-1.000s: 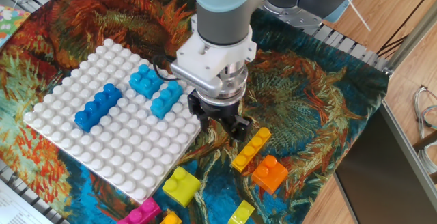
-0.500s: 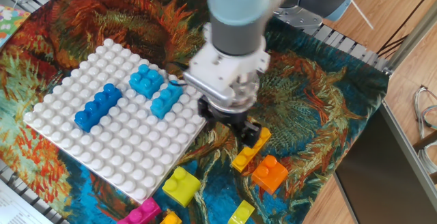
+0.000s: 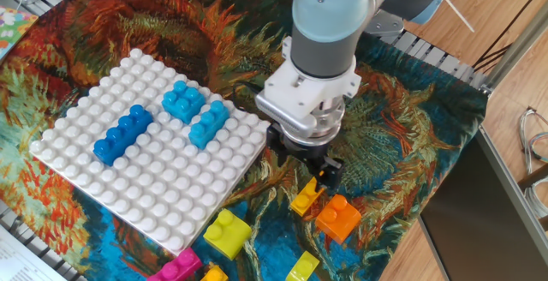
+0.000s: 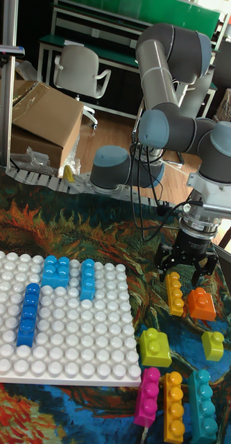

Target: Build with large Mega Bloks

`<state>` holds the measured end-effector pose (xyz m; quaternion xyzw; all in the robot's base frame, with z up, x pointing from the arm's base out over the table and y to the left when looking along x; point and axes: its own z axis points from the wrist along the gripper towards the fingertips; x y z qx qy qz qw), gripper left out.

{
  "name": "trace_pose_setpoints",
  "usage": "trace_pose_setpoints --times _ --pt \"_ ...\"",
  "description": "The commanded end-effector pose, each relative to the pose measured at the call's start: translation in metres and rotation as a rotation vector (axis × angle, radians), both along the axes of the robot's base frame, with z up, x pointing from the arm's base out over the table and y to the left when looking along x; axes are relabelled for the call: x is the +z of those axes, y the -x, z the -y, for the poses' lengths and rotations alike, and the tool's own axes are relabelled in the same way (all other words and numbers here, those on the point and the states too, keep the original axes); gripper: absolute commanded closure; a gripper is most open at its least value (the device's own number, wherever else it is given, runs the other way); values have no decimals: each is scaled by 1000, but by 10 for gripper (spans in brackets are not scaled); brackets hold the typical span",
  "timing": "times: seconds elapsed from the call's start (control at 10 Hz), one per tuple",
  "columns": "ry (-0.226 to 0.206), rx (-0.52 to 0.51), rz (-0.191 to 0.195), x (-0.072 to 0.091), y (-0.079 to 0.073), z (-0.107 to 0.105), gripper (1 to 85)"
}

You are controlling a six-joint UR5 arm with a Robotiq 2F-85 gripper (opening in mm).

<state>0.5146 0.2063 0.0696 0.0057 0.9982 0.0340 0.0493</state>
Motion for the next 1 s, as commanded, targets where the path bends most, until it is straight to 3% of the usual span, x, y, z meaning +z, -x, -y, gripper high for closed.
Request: trace_pose_setpoints --times 0.0,0.2,0.4,0.5,0.6,0.7,0.9 --pt "-3 -20 10 -11 1 -4 117" --pt "-27 -7 55 -26 1 -1 113" --pt "-39 -36 55 -26 4 -9 113" --pt "-20 -44 70 -26 1 -8 117" --pt "-6 -42 67 -15 -2 0 117" --pt "-33 -43 53 -8 -2 -2 120" --pt "-6 -59 46 -8 0 6 123"
